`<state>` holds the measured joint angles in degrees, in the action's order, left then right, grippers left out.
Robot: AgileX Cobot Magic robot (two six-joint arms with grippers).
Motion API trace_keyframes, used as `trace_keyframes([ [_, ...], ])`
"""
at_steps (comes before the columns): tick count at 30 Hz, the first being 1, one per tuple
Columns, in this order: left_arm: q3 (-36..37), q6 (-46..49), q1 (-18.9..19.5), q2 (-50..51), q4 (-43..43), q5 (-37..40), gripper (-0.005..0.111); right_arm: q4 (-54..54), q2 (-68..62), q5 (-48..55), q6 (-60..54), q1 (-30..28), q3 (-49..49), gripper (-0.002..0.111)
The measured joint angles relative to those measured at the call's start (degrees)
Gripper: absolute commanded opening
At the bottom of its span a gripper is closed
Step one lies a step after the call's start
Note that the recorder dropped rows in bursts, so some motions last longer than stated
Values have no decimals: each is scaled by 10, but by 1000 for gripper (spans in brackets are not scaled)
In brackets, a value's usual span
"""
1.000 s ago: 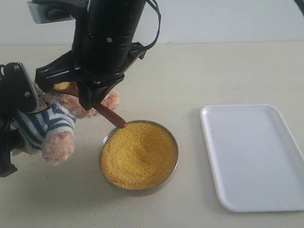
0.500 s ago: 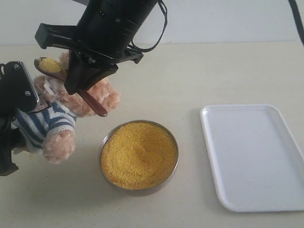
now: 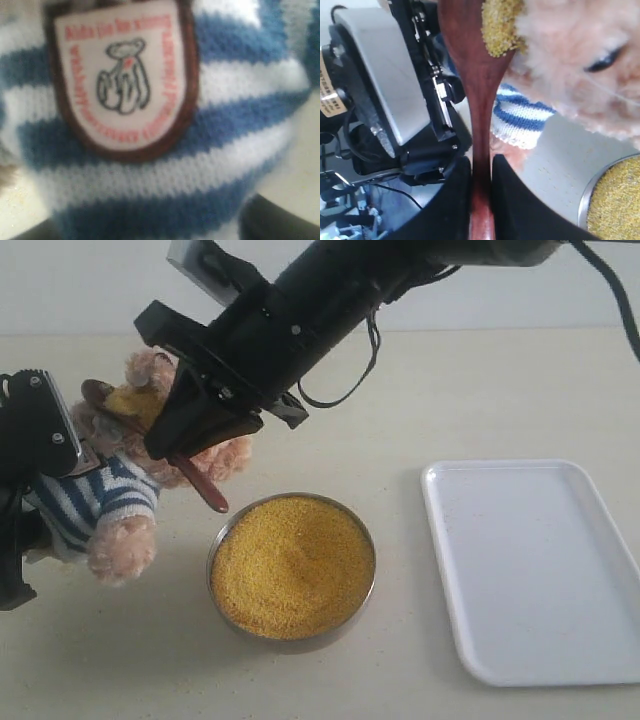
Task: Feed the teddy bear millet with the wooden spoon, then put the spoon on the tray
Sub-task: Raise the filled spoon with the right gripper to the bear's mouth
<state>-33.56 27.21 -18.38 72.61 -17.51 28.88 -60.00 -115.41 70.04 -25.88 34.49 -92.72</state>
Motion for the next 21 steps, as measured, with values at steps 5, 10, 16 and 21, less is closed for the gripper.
trace_keyframes([
  [5, 0, 0, 0, 0, -1, 0, 4, -67, 0, -1, -52, -23, 44, 0],
  [10, 0, 0, 0, 0, -4, 0, 4, -129, 0, -1, -90, -32, 76, 0],
  [16, 0, 0, 0, 0, -5, 0, 4, -159, 0, -4, -109, -39, 99, 0],
  [21, 0, 0, 0, 0, -5, 0, 4, -169, 0, -5, -115, -39, 108, 0],
])
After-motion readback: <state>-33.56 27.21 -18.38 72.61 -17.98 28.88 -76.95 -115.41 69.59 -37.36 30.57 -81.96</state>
